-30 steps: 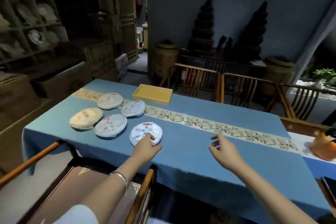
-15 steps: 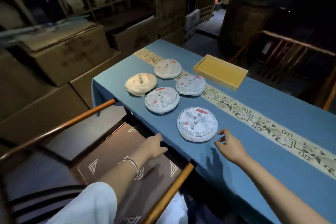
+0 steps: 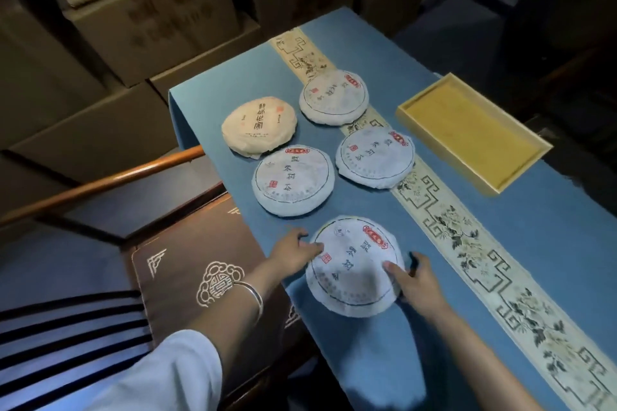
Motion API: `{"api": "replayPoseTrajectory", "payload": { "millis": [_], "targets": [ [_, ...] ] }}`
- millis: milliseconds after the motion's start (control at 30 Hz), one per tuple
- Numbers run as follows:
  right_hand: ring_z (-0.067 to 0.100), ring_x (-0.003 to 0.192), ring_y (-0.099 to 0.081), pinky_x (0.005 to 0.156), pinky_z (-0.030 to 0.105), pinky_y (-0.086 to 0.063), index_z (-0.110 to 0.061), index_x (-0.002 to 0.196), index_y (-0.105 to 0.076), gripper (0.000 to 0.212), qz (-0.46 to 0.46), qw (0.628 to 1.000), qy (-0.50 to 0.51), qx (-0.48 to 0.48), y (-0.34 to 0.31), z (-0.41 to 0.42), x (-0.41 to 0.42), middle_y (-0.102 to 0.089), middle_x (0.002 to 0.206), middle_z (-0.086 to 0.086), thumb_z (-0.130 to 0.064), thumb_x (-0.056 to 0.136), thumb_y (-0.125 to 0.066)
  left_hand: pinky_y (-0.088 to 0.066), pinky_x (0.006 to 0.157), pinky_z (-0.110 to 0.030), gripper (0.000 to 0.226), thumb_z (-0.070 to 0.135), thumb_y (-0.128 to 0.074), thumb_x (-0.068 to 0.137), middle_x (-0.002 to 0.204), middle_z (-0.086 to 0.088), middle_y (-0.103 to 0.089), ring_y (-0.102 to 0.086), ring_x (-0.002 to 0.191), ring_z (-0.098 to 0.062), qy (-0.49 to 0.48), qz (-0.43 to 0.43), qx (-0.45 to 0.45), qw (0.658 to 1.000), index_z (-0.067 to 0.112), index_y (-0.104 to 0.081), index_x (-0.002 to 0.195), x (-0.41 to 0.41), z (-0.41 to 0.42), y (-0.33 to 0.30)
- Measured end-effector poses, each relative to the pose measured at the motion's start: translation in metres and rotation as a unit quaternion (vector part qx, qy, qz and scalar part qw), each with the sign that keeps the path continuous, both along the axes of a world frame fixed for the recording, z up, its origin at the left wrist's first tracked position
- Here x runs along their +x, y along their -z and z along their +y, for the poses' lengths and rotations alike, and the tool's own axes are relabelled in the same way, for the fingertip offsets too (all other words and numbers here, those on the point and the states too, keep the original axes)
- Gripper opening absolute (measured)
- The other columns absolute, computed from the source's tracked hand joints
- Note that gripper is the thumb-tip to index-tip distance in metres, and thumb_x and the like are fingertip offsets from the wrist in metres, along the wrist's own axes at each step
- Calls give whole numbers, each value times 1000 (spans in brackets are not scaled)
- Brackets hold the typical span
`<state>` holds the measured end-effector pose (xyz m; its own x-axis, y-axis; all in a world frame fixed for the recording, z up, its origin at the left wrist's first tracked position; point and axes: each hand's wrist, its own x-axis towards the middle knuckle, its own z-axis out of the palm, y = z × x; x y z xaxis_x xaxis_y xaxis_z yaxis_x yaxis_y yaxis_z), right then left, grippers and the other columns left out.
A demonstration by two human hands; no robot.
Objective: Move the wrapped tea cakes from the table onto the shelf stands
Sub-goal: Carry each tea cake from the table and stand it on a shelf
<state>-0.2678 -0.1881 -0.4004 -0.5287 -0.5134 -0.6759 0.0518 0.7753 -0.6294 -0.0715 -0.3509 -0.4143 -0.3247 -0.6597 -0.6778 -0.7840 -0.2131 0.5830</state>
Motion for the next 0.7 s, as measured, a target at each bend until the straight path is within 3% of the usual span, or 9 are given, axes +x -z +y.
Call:
{"api": "replayPoseTrajectory", "payload": {
  "millis": [100,167,200,233,300,367,467,567,700],
  "targets": [
    [28,95,-63,80,43,-56,-16,144,-34,63,-126,988,82,-23,9,-2,-7,-56,118,18,-27,92,-68,-51,82,-26,66,42,-74,81,106,-1,-69,-65,95,-14,-22,25,25,999,17,-46,136,-5,1,6],
    [23,88,-65,71,34,-54,-12,128,-51,37,-173,980,86,-46,14,-4,-8,-65,113,20,-22,94,-65,-48,58,-13,52,31,-77,81,78,13,-72,-67,71,-2,-54,63,50,995,21,-51,124,-8,0,4],
    [21,83,-67,66,32,-54,-13,115,-58,22,-177,979,84,-59,16,-4,-7,-70,106,16,-17,95,-63,-47,54,-10,42,27,-79,80,71,16,-72,-68,68,-3,-61,78,57,994,23,-57,115,-10,1,3],
    [17,78,-70,61,30,-54,-17,103,-62,9,-180,977,89,-74,17,-6,-6,-73,97,9,-13,95,-62,-49,54,-10,34,23,-80,79,71,17,-73,-69,69,-6,-67,96,60,991,23,-61,107,-13,3,3],
    [11,74,-74,55,27,-56,-22,88,-67,18,-192,973,87,-96,18,-8,-5,-77,86,-1,-7,95,-60,-54,57,-17,37,23,-79,80,82,6,-73,-68,68,-8,-114,131,87,981,20,-58,110,-19,10,0],
    [12,80,-75,62,32,-58,-26,85,-75,26,-209,968,72,-120,16,-8,-4,-79,91,0,-5,93,-61,-56,61,-23,46,27,-77,82,91,-6,-69,-67,72,-12,-177,150,113,966,17,-50,117,-23,19,-3],
    [18,93,-74,80,42,-58,-33,93,-76,31,-220,960,72,-157,14,-9,-4,-78,99,2,-4,90,-63,-58,70,-28,41,31,-76,83,101,-10,-69,-68,82,-17,-216,165,74,960,17,-50,113,-26,26,-7],
    [33,110,-66,96,54,-52,-15,114,-68,28,-249,946,72,-195,6,-13,-3,-73,113,15,-6,87,-66,-59,80,-36,38,28,-77,83,108,-9,-69,-70,90,-21,-238,196,43,950,17,-51,110,-23,26,-19],
    [28,113,-65,92,48,-53,-18,118,-62,45,-240,939,47,-241,-15,-22,2,-69,120,12,-23,76,-74,-56,90,-43,46,26,-85,73,113,-8,-72,-70,101,-25,-266,237,54,933,20,-57,109,-3,20,-41]
  ]
}}
